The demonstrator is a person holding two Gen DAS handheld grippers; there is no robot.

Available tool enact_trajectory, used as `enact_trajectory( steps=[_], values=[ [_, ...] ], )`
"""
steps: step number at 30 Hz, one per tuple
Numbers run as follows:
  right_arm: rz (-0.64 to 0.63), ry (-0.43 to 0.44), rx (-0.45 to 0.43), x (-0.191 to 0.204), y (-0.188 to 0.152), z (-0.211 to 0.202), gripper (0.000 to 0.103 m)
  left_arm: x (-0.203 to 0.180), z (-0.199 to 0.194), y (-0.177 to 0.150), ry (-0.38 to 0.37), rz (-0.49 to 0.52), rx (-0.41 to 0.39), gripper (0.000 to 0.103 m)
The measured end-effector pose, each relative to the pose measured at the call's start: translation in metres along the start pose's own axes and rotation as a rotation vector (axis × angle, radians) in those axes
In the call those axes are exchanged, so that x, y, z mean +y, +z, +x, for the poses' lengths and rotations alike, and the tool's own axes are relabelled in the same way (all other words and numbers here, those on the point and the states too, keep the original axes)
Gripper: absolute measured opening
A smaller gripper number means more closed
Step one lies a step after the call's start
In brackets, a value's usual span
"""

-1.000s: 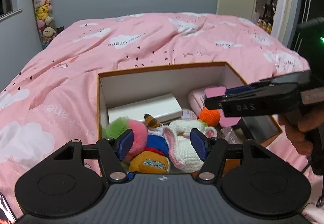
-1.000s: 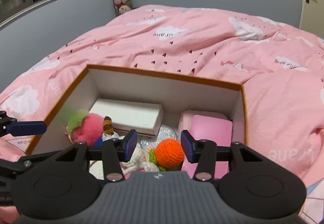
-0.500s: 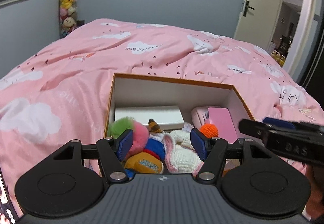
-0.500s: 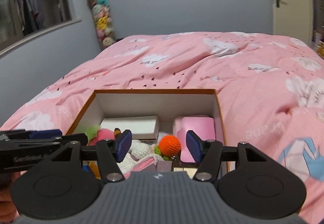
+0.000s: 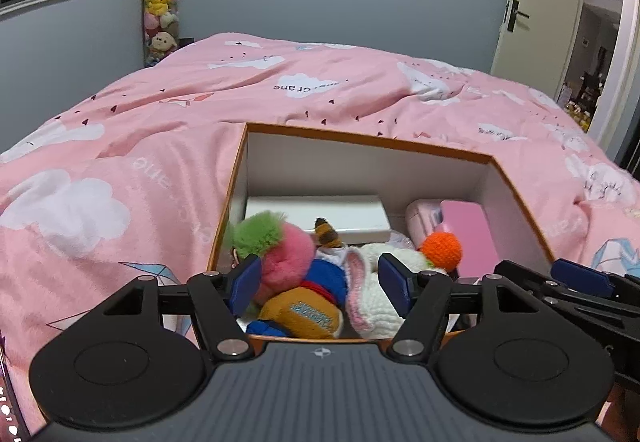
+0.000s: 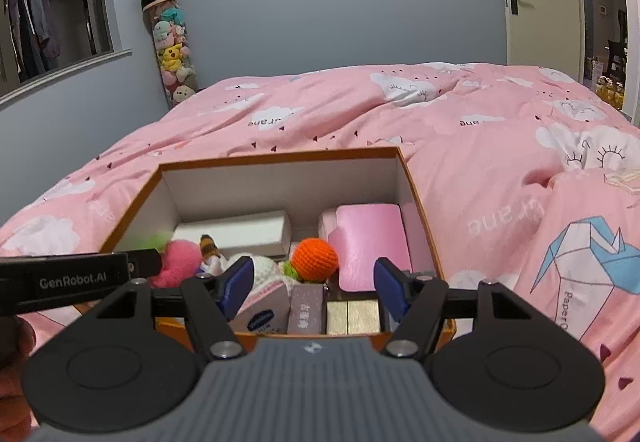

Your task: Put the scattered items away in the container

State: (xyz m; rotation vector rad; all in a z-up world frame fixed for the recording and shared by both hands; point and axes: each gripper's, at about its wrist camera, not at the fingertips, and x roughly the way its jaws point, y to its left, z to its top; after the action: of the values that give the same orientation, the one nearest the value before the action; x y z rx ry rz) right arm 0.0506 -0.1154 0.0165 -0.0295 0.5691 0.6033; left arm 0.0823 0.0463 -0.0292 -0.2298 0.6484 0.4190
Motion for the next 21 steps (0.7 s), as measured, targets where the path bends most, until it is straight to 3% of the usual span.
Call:
enact_trajectory(
  steps=[15,21],
  values=[
    [-0.009,-0.012,0.027,-0.002,-0.019,0.018,0.073,-0.002,0.022,-0.013,0.040,0.033,0.058,0.079],
    [-0.032,-0.023,0.021,0.001,-0.023,0.022,0.075,-0.010,0.027,-0.019,0.057,0.095,0.061,0.084]
  ],
)
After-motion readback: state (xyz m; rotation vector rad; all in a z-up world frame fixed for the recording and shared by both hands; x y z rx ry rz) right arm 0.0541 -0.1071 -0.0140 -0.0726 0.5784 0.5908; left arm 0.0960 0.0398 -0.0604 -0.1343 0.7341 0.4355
